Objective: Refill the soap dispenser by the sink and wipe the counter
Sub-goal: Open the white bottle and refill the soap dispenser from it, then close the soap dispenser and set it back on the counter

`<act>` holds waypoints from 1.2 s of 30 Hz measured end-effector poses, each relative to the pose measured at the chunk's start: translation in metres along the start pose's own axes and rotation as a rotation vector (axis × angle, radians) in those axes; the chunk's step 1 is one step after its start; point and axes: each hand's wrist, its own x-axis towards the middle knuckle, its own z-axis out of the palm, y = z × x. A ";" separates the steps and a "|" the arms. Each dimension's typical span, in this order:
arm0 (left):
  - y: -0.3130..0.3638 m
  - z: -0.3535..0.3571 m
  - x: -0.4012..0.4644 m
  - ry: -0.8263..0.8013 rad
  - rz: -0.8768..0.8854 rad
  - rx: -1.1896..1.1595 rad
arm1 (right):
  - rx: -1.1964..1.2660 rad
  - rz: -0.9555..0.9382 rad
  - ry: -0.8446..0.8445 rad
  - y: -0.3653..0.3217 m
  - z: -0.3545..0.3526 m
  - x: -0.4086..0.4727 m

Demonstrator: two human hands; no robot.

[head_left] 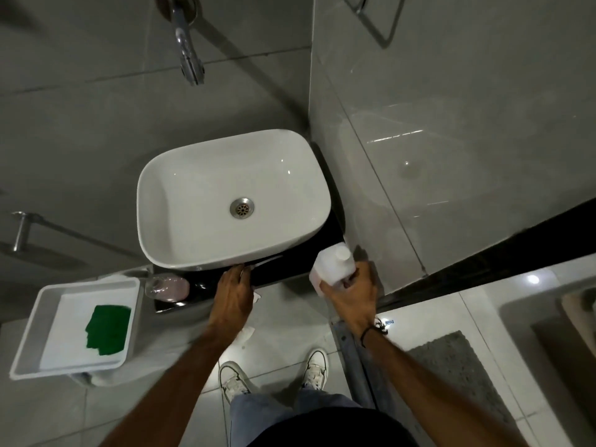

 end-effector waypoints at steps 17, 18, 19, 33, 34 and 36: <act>-0.009 -0.048 -0.043 0.237 0.015 -0.335 | -0.053 0.100 0.050 -0.022 0.026 0.012; -0.015 -0.062 -0.050 0.283 0.001 -0.350 | -0.078 0.125 0.019 -0.017 0.027 0.004; -0.023 -0.076 -0.057 0.319 -0.016 -0.345 | -0.093 0.141 -0.018 -0.013 0.030 -0.005; -0.153 -0.195 -0.096 0.485 -0.170 -0.316 | -0.188 -0.191 -0.442 -0.089 0.170 -0.113; -0.155 -0.194 -0.094 0.487 -0.161 -0.316 | -0.188 -0.192 -0.439 -0.093 0.176 -0.116; -0.160 -0.191 -0.088 0.491 -0.138 -0.320 | -0.191 -0.184 -0.431 -0.098 0.187 -0.120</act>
